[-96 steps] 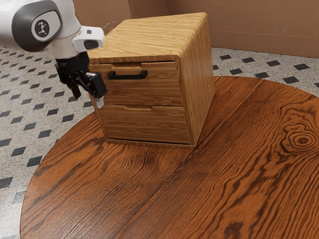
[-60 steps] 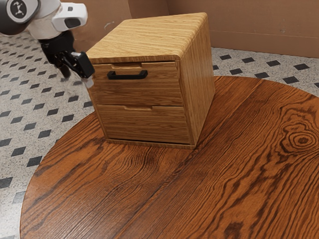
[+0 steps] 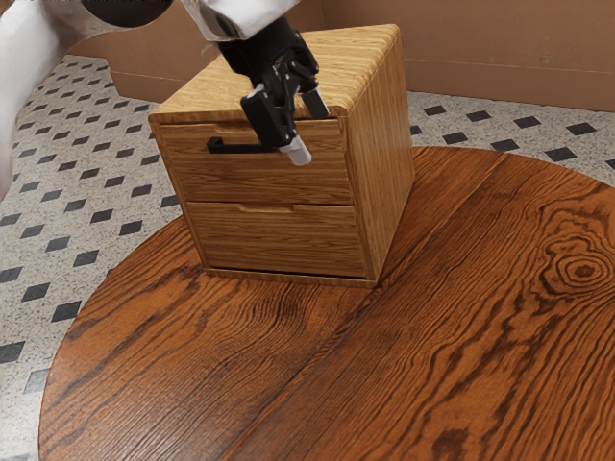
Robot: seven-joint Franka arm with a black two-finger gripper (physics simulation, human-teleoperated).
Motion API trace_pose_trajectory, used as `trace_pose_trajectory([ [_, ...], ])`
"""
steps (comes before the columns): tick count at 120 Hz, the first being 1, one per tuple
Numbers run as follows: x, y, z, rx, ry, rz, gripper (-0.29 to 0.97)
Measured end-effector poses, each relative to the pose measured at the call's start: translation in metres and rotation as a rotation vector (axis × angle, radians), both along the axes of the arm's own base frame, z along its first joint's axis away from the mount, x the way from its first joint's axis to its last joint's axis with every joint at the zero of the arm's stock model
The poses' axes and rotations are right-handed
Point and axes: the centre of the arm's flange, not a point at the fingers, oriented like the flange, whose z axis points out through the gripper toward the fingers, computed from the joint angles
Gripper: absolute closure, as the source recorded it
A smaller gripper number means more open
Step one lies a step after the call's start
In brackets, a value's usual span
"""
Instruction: Pull the drawer handle with one arm to open the drawer
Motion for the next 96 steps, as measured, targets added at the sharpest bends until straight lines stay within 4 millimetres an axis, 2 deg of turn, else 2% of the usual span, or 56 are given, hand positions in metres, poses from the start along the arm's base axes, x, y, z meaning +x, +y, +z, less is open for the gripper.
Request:
trace_pose_trajectory([
  [25,0.025,0.0,-0.02,0.047,-0.029,-0.162,0.0],
  [48,0.035,-0.009,-0.022,0.095,-0.095,-0.255,0.0],
  [74,0.054,-0.02,-0.04,0.122,-0.142,-0.333,0.0],
  [90,0.059,-0.023,-0.041,0.14,-0.17,-0.365,0.0],
  [96,0.06,-0.016,-0.041,0.15,-0.177,-0.364,0.0],
])
